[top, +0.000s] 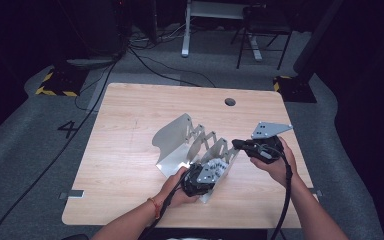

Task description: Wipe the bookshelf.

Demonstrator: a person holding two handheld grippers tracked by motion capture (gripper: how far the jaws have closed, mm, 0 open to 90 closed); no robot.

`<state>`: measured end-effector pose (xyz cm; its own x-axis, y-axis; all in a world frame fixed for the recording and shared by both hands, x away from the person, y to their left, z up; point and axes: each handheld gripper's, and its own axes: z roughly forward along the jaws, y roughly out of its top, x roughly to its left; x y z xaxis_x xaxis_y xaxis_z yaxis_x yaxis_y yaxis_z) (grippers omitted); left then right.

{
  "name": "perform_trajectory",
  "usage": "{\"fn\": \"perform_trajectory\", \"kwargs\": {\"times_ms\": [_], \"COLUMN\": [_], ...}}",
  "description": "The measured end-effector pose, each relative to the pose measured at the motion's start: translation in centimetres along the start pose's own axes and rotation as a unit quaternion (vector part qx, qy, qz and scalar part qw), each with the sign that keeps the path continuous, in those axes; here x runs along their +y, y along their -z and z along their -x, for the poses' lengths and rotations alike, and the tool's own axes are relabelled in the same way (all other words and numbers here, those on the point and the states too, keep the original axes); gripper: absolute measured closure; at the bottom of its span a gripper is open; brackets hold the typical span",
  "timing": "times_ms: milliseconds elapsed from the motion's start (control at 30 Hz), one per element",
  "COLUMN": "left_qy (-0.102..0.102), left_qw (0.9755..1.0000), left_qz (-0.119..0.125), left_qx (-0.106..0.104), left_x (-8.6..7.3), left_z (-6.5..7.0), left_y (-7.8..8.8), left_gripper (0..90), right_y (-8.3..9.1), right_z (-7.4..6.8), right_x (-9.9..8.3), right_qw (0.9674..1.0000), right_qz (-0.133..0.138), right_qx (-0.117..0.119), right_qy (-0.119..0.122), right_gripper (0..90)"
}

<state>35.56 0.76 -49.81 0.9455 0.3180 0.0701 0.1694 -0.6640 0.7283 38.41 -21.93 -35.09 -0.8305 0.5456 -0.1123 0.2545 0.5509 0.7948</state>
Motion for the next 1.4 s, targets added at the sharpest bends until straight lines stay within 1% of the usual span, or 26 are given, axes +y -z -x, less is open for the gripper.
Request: {"fn": "perform_trajectory", "kwargs": {"times_ms": [67,167,200,267,300,367,567,600,667,700,733,767,800,833,867,967,1000,1033,1067,1133,1167,1233,1333,1400], "left_qy": [0.002,0.023,0.021,0.024,0.021,0.024,0.022,0.018,0.02,0.017,0.011,0.009,0.007,0.003,0.002,-0.01,-0.015,-0.018,-0.026,-0.027,-0.03,-0.033,-0.029,-0.031], "left_qw": [0.9999,0.9997,0.9997,0.9995,0.9995,0.9994,0.999,0.999,0.9991,0.9992,0.9994,0.9994,0.9993,0.9987,0.9981,0.9954,0.9939,0.9929,0.9917,0.989,0.9882,0.988,0.99,0.9909], "left_qz": [0.0,0.005,0.004,0.004,0.002,0.0,-0.01,-0.01,-0.004,0.003,0.011,0.023,0.03,0.046,0.06,0.093,0.106,0.113,0.12,0.141,0.145,0.145,0.133,0.127], "left_qx": [0.011,0.01,0.013,0.017,0.021,0.025,0.037,0.04,0.038,0.035,0.03,0.024,0.021,0.019,0.016,0.023,0.028,0.033,0.039,0.037,0.041,0.042,0.034,0.031], "left_x": [-0.2,-0.6,-0.6,-0.6,-0.5,-0.4,0.0,0.1,0.1,0.1,0.2,0.3,0.4,0.7,0.9,1.9,2.6,3.1,3.6,4.6,5.0,5.5,5.4,5.1], "left_z": [-0.5,-1.7,-1.9,-2.2,-2.4,-2.8,-4.2,-4.4,-4.3,-4.2,-4.1,-3.9,-3.8,-3.7,-3.7,-3.5,-3.4,-3.2,-3.1,-3.0,-2.9,-3.0,-3.0,-2.8], "left_y": [0.1,0.2,0.1,0.0,0.0,-0.1,-0.4,-0.4,0.0,0.2,0.7,1.2,1.7,2.6,3.4,5.5,6.4,7.0,7.5,8.2,8.4,8.1,6.7,5.8], "left_gripper": [79.4,79.6,79.7,79.7,79.8,79.8,79.9,79.8,79.9,79.8,79.8,79.8,79.8,79.8,79.8,79.8,79.8,79.8,79.8,79.8,79.8,79.8,79.8,79.8], "right_y": [-0.1,-0.2,-0.2,-0.2,-0.2,-0.3,-0.5,-0.6,-0.7,-0.7,-0.7,-0.7,-0.7,-0.7,-0.7,-0.7,-0.7,-0.7,-0.7,-0.8,-0.9,-0.9,-0.9,-0.9], "right_z": [-0.1,-0.1,0.0,0.0,-0.1,-0.1,-0.1,-0.1,-0.1,-0.1,-0.1,-0.1,-0.1,0.0,0.0,0.1,0.1,0.1,0.1,0.2,0.2,0.3,0.4,0.4], "right_x": [0.1,0.1,0.1,0.1,0.1,0.2,0.4,0.5,0.6,0.7,0.7,0.8,0.7,0.7,0.7,0.6,0.6,0.6,0.6,0.7,0.8,0.8,0.7,0.5], "right_qw": [1.0,0.9999,0.9999,0.9999,0.9999,0.9999,0.9994,0.9993,0.999,0.9989,0.9989,0.9989,0.9988,0.9988,0.9989,0.9988,0.9988,0.9988,0.9988,0.9987,0.9987,0.9986,0.9985,0.9985], "right_qz": [0.0,0.002,0.002,0.002,0.001,-0.001,-0.005,-0.005,-0.008,-0.01,-0.011,-0.012,-0.012,-0.012,-0.011,-0.008,-0.008,-0.007,-0.007,-0.008,-0.009,-0.009,-0.004,-0.001], "right_qx": [-0.007,-0.01,-0.011,-0.012,-0.013,-0.017,-0.032,-0.034,-0.04,-0.042,-0.044,-0.044,-0.044,-0.045,-0.042,-0.043,-0.043,-0.042,-0.044,-0.044,-0.045,-0.046,-0.043,-0.043], "right_qy": [0.002,-0.002,-0.003,-0.002,-0.002,-0.001,-0.011,-0.013,-0.017,-0.015,-0.014,-0.014,-0.014,-0.015,-0.018,-0.022,-0.023,-0.024,-0.023,-0.025,-0.024,-0.026,-0.033,-0.035], "right_gripper": [90.0,90.0,90.0,90.0,90.0,89.9,89.6,89.5,89.5,89.6,89.5,89.5,89.5,89.5,89.5,89.6,89.6,89.6,89.7,89.9,90.0,90.0,90.0,90.0]}}
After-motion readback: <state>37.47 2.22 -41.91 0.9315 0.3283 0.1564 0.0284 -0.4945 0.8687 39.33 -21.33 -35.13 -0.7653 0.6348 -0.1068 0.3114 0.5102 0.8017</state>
